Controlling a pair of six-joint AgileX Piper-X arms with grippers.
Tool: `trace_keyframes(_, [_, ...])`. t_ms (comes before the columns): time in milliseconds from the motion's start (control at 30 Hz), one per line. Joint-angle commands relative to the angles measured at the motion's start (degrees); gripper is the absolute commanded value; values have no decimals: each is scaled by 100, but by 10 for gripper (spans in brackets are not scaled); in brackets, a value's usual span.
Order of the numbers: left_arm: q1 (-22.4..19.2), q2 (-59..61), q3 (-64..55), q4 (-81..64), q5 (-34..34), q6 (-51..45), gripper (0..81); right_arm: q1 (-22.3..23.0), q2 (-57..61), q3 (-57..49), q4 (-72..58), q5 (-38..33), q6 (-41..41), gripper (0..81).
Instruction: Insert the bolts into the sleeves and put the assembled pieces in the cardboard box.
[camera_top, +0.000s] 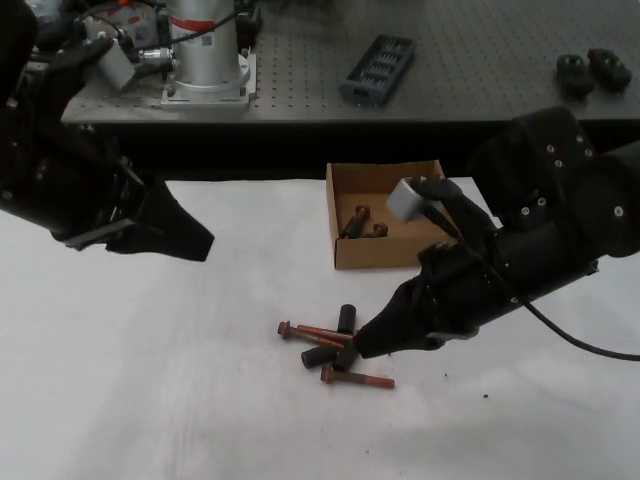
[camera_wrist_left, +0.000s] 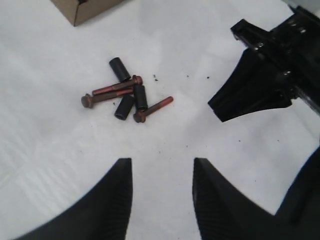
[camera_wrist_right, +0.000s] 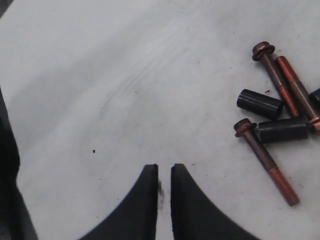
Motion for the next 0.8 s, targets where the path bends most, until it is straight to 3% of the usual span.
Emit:
trace_keyframes(0, [8,-67,-9,-35,-339,-51,293,8,-21,-79,-3,468,-274,87])
trace_keyframes(67, [8,-67,40,-32,-356,-39,293,42,23,-106,-3,1048,-387,100])
trace_keyframes(267, [39,-67,633,-62,-932,210,293,191,507,-338,88,1500,-722,233])
trace_keyframes(567, [39,-84,1159,-115,-1091,82,293,675,1355,-1055,247,1738,-1180,203])
trace_keyframes(767, [39,-106,1159,-315,-1091,82,293,738,1855,-1472,428,1825,-1180,203])
